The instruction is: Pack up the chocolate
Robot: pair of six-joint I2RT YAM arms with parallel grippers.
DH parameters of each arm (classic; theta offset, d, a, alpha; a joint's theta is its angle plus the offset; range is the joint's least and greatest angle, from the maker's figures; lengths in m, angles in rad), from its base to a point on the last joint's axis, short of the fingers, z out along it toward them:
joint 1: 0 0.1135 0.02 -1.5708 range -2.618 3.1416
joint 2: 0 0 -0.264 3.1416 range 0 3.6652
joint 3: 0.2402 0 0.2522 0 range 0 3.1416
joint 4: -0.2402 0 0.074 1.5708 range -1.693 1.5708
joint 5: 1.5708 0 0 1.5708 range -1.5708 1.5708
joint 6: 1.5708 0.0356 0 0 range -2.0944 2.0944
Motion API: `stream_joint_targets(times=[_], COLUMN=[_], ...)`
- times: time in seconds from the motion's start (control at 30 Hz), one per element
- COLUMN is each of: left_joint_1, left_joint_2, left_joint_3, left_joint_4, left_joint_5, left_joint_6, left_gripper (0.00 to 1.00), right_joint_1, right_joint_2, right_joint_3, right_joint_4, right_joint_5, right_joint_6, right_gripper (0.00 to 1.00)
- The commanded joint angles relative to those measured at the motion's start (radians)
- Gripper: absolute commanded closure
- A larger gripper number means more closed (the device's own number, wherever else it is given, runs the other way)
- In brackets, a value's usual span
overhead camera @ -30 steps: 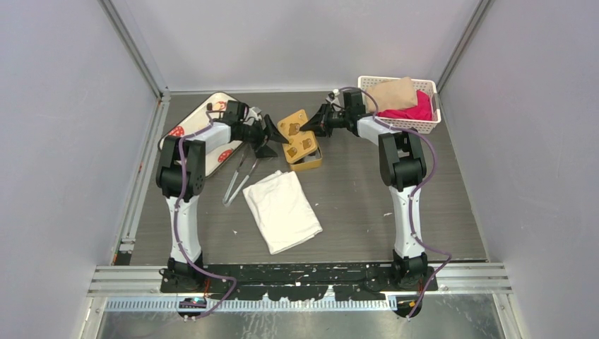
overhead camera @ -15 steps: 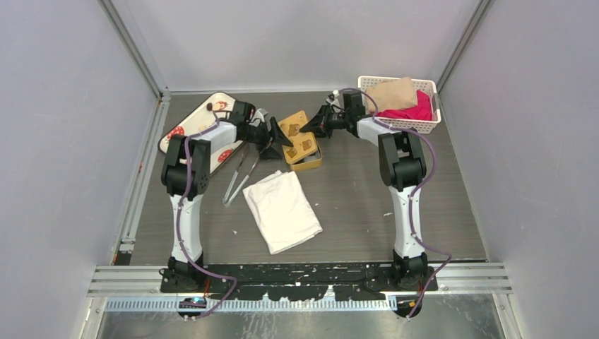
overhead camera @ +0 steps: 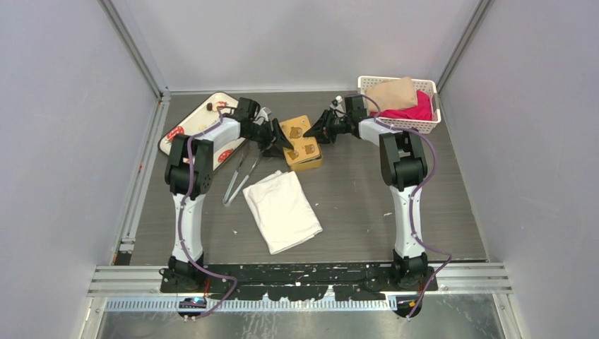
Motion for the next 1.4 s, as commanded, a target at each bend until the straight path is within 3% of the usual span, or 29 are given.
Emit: stream_joint_targets(times=[0.0,0.27,0.67,0.97,1.37], left_joint_1=[-0.012,-0.019,-0.025,-0.027,-0.042], left_joint_2=[-0.016,0.003,0.015,0.026,0.089], left_joint_3=[0.055,0.085,0.150,0.193,0.311], left_joint_4=[-0.034,-0.058,-0.124,-0.175,-0.266], left_joint_5=[-0.019,-0.035,-0.058,-0.077,-0.074], left_joint_6=[0.034,0.038,0.070,0.092,0.118], left_gripper=[0.47,0.51,0.52,0.49,0.48], right_joint_1=[-0.003,-0.009,-0.028,-0.027,-0.019], right_joint_2=[-0.093,-0.140,-0.163,-0.145,-0.089], right_joint_3=[0.005,0.057,0.167,0.184,0.185], right_joint_4=[-0.026,-0.207,-0.515,-0.550,-0.485], right_joint_5=[0.015,0.098,0.226,0.298,0.204], right_joint_6=[-0.046,-0.176,-0.379,-0.394,-0.344], right_gripper=[0.65,0.44,0.38,0.34,0.33])
